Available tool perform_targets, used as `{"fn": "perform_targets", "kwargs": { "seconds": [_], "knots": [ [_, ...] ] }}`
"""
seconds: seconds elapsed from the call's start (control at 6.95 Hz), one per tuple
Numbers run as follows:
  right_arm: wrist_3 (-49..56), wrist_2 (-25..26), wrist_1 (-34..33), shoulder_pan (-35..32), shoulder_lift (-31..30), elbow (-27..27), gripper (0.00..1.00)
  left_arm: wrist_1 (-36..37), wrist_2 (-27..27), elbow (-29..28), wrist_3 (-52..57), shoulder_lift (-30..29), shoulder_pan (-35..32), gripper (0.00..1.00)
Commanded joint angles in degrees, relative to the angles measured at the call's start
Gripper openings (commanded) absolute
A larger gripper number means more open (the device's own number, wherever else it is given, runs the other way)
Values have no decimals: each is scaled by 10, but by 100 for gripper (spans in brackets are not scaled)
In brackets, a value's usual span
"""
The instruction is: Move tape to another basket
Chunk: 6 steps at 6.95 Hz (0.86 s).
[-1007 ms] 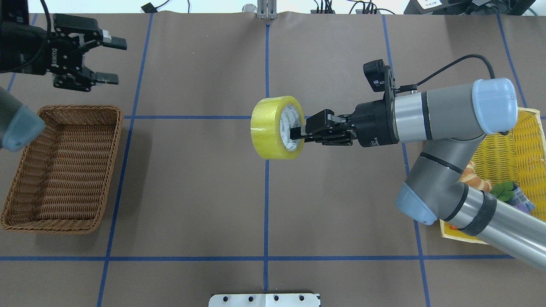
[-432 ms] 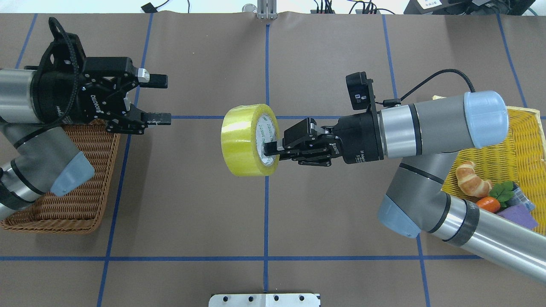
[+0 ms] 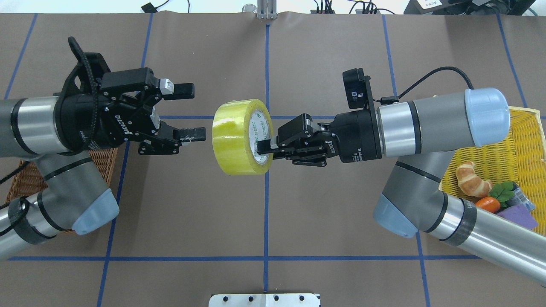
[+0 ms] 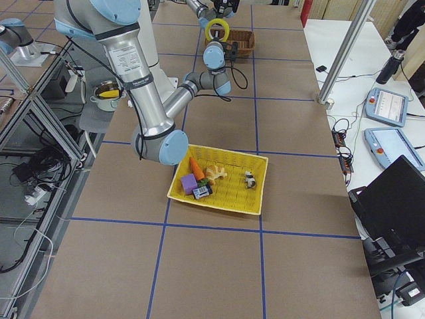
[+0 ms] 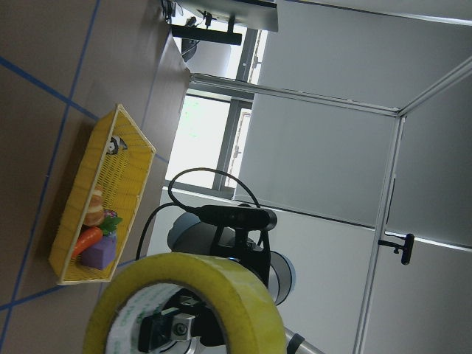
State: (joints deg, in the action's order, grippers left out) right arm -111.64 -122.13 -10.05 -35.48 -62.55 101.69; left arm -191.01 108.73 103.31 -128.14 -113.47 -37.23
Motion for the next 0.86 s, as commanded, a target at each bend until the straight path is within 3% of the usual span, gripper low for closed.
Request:
{"fn": "perform_targets", "kwargs": {
  "seconds": [0.0,0.58,0.72],
  "knots": [
    [-6,0,0,5,1,4,0,0,-31,4,3,-6,30,97],
    [-6,0,0,21,0,11,0,0,-31,5,4,-6,31,92],
    [-5,0,0,21,0,11,0,0,-31,5,2,-6,32,71]
  ]
}}
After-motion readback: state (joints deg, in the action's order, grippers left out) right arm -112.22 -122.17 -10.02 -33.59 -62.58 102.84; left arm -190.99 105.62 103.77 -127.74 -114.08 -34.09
